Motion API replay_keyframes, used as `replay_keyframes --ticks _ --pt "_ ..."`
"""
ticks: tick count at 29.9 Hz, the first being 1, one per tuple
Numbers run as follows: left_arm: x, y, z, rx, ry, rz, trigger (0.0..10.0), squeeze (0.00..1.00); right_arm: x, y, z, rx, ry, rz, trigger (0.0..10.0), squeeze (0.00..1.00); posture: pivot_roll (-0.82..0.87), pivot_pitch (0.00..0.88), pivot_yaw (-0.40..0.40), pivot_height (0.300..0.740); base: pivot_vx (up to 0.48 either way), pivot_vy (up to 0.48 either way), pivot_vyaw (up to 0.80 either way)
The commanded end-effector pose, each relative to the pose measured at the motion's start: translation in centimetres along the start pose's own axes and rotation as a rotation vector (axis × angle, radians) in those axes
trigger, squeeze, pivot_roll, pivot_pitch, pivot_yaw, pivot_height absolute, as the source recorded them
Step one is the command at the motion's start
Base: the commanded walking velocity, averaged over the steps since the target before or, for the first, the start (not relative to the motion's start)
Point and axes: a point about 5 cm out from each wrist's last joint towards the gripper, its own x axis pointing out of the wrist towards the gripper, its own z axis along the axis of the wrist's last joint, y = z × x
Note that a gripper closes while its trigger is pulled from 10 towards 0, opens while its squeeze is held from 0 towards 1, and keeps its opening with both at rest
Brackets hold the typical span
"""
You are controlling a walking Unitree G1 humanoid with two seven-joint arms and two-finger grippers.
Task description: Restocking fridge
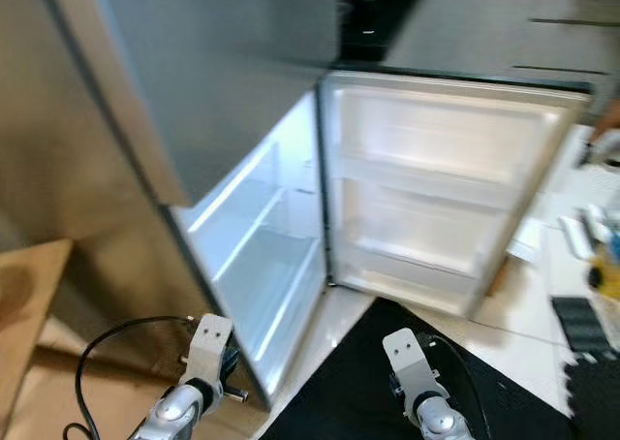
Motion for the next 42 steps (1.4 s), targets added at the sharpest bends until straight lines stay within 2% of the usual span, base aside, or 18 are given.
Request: replay_keyframes --ticks 1,4,14,19,42 --pt "0.0 -0.1 -0.1 0.015 0.002 -0.011 10.0 0.00 -0.1 0.2 -0.2 0.011 0.000 0.000 10.0 0.00 -0.17 0.044 0.065 0.740 0.000 0.000 -0.80" --pt "0.0 -0.2 0.0 0.014 -0.010 -0.019 10.0 0.00 -0.1 0.1 -0.2 0.006 -0.001 -0.004 10.0 0.00 -0.17 0.044 0.067 0.740 0.000 0.000 -0.80" --pt "0.1 -0.4 0.3 0.009 -0.030 -0.026 10.0 0.00 -0.1 0.0 0.0 -0.004 -0.021 -0.008 10.0 0.00 -0.17 0.051 0.062 0.740 0.000 0.000 0.00" --pt "0.1 -0.4 0.4 -0.021 -0.051 -0.010 10.0 0.00 -0.1 0.0 0.0 -0.007 -0.025 -0.007 10.0 0.00 -0.17 0.057 0.061 0.740 0.000 0.000 0.00" --pt "0.3 -0.3 0.9 -0.053 -0.076 0.014 10.0 0.00 -0.1 -0.2 0.2 -0.018 -0.032 -0.003 10.0 0.00 -0.16 0.063 0.048 0.740 0.000 -0.391 0.00"
